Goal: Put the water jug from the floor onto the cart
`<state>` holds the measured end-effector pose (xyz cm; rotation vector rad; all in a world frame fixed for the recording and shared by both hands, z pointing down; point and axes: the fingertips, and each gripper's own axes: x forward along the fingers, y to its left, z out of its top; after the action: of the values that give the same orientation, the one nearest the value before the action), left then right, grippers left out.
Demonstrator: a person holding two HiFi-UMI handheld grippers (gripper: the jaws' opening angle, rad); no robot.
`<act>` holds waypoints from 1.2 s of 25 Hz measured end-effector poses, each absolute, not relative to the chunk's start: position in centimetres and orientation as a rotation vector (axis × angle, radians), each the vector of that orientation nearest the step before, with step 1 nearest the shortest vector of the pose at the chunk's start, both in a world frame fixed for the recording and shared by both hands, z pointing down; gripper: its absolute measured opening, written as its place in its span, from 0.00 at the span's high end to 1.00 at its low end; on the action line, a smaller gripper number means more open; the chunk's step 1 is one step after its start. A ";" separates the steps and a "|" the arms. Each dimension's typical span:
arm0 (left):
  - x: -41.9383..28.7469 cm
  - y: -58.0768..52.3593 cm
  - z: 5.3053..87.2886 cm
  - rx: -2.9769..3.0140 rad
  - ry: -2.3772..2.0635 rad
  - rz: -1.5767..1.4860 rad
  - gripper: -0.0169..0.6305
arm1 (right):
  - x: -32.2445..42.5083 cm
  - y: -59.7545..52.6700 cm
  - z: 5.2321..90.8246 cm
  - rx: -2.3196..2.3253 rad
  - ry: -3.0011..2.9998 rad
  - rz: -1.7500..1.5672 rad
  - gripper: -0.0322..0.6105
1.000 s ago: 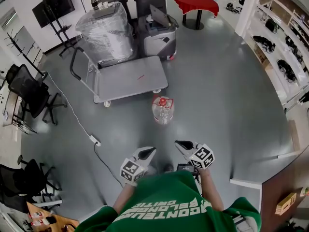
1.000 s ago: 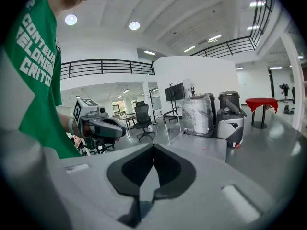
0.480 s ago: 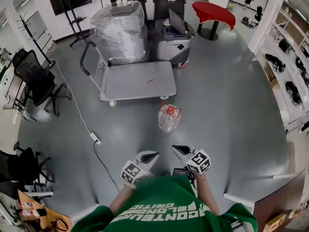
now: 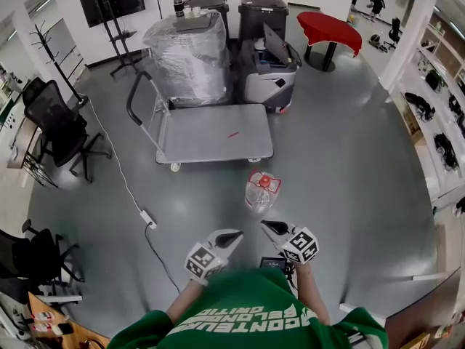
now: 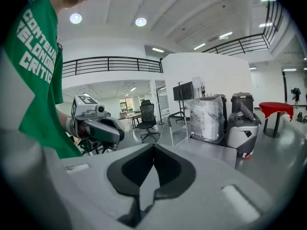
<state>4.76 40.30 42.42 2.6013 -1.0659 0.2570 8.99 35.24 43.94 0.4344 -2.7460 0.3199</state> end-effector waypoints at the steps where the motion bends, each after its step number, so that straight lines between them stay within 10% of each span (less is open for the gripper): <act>1: 4.3 39.9 42.6 2.597 -1.066 0.261 0.96 | 8.5 34.8 44.0 0.429 -2.747 0.320 0.97; 30: -14.4 33.8 42.1 2.479 -1.329 0.175 0.96 | -11.1 29.2 44.8 0.141 -2.717 0.241 0.97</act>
<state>-14.43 33.77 42.10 2.4795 -1.3293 0.1748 -11.11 29.25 44.77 0.1408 -2.7172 0.2414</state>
